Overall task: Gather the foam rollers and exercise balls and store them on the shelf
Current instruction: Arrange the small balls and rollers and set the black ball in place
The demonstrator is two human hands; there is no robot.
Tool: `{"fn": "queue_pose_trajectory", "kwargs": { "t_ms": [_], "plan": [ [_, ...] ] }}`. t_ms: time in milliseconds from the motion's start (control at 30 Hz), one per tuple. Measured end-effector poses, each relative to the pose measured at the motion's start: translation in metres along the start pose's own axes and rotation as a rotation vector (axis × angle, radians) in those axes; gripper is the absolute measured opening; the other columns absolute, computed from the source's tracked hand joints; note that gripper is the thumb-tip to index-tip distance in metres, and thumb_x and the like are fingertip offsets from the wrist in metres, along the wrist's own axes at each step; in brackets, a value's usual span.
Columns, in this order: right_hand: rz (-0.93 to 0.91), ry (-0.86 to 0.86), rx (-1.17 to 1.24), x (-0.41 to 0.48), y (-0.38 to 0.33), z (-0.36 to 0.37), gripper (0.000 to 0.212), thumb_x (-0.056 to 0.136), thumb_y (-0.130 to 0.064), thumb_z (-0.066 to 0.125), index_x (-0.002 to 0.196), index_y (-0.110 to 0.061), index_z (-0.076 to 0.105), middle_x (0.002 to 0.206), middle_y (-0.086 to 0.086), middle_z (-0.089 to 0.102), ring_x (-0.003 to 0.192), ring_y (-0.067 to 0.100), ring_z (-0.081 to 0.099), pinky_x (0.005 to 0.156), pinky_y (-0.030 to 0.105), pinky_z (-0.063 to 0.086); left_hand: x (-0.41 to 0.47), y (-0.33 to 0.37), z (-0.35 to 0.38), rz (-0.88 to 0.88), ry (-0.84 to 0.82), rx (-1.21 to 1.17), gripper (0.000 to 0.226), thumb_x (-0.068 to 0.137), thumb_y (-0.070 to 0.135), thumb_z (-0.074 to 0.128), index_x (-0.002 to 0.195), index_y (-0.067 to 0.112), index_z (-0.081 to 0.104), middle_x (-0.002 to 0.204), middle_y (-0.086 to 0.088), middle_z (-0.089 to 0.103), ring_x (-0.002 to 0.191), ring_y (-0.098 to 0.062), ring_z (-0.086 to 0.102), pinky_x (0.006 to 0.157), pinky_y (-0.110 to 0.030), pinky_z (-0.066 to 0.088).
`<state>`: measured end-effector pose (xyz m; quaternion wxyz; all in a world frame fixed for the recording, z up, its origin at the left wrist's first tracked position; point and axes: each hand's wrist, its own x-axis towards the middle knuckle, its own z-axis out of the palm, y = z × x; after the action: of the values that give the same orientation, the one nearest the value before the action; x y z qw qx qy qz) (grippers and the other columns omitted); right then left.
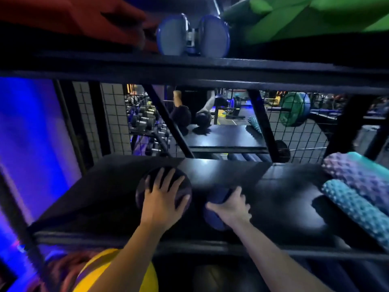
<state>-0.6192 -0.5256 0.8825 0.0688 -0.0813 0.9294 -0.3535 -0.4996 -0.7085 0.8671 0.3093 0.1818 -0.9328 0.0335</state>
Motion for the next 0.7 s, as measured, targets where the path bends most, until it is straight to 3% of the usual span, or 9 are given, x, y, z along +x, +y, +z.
{"fn": "queue_pose_trajectory", "kwargs": {
  "t_ms": [133, 333, 467, 567, 700],
  "plan": [
    [-0.062, 0.035, -0.092, 0.019, 0.006, 0.023, 0.107, 0.054, -0.078, 0.069, 0.143, -0.030, 0.036, 0.146, 0.004, 0.044, 0.131, 0.038, 0.043, 0.104, 0.055, 0.037, 0.013, -0.002, 0.015, -0.093, 0.192, 0.007, 0.047, 0.088, 0.054, 0.061, 0.128, 0.031, 0.068, 0.145, 0.000, 0.059, 0.141, -0.030, 0.045, 0.116, -0.058, 0.027],
    [-0.126, 0.183, -0.099, 0.021, 0.003, 0.037, 0.102, 0.052, -0.078, 0.071, 0.134, -0.024, 0.042, 0.137, 0.003, 0.044, 0.125, 0.036, 0.047, 0.099, 0.056, 0.040, 0.027, -0.013, 0.019, -0.129, 0.194, -0.012, 0.045, 0.089, 0.055, 0.060, 0.126, 0.032, 0.069, 0.143, 0.001, 0.060, 0.142, -0.026, 0.045, 0.116, -0.056, 0.029],
    [-0.139, 0.280, -0.074, 0.011, 0.005, 0.044, 0.101, 0.052, -0.077, 0.074, 0.130, -0.020, 0.044, 0.133, 0.007, 0.044, 0.122, 0.038, 0.047, 0.098, 0.056, 0.040, 0.013, -0.013, 0.019, -0.108, 0.285, -0.043, 0.042, 0.088, 0.050, 0.063, 0.123, 0.028, 0.072, 0.141, -0.003, 0.062, 0.139, -0.030, 0.049, 0.114, -0.057, 0.031],
    [-0.158, 0.282, -0.170, 0.003, -0.001, 0.047, 0.104, 0.059, -0.081, 0.069, 0.139, -0.020, 0.043, 0.137, 0.007, 0.047, 0.124, 0.038, 0.048, 0.098, 0.055, 0.040, 0.002, -0.025, 0.015, -0.098, 0.310, -0.085, 0.043, 0.089, 0.049, 0.063, 0.125, 0.027, 0.071, 0.142, -0.002, 0.061, 0.139, -0.030, 0.049, 0.113, -0.057, 0.033],
    [-0.234, 0.274, -0.257, -0.001, 0.000, 0.050, 0.116, 0.066, -0.086, 0.059, 0.152, -0.014, 0.035, 0.152, 0.015, 0.043, 0.133, 0.042, 0.045, 0.108, 0.054, 0.041, -0.019, -0.064, 0.001, -0.142, 0.224, -0.196, 0.051, 0.094, 0.052, 0.054, 0.137, 0.026, 0.061, 0.151, -0.002, 0.051, 0.145, -0.029, 0.040, 0.117, -0.052, 0.032]
  ]
}}
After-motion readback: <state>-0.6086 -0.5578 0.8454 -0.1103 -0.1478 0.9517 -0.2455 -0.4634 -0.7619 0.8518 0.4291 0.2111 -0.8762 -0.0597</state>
